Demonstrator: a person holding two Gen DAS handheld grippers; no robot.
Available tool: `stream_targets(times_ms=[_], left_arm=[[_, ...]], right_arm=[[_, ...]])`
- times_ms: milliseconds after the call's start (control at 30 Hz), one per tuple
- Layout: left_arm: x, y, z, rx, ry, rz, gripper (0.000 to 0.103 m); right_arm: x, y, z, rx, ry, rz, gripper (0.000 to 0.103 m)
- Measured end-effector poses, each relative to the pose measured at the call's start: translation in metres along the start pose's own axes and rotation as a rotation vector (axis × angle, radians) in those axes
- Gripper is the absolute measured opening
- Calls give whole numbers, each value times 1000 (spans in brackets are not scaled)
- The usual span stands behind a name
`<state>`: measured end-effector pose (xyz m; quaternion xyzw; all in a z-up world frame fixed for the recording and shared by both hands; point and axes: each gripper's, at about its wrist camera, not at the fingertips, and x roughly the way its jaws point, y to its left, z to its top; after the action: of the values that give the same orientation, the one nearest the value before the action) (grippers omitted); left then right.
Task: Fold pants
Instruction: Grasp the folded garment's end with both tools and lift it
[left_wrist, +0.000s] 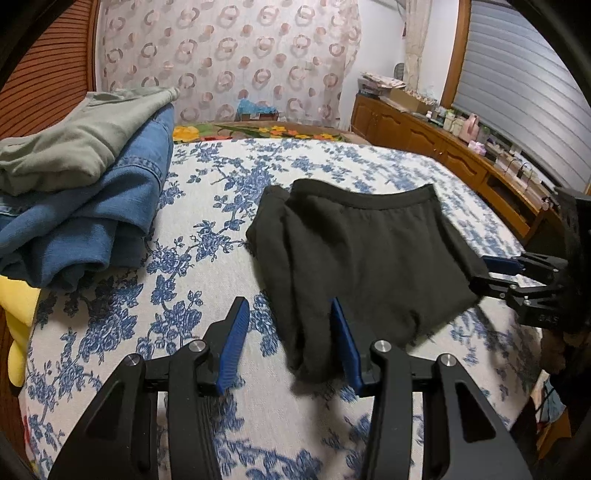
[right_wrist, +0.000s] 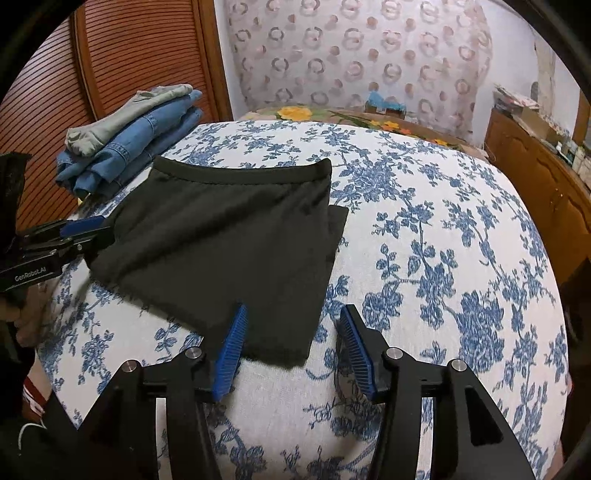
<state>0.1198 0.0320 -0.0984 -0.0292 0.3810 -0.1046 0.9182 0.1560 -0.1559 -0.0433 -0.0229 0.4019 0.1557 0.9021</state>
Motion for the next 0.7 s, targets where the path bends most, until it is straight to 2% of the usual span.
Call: stream_targets(times_ms=[200,300,400,500,667,700], left_arm=[[-20,-4,-15,-2,-5,-49,45],[-19,-8,-22,10,16,-59,38],[-13,-11,-22,16,35,-58,37],[-7,-16,-20,31,54,-43,37],[-1,-16,-17,23,64,-21,37],[-2,-18,-18,33,56,-26,28]], right_arm=[[-10,3,-6,-4,8,23,54],[-10,5,-8,-11,14,28,54],[-9,6,-8,-15,13,22,53],[-8,6,-7,-13,9,28,47],[-5,7,-6,-26,-1,41,31],[-5,7,-6,-27,-2,45,25]])
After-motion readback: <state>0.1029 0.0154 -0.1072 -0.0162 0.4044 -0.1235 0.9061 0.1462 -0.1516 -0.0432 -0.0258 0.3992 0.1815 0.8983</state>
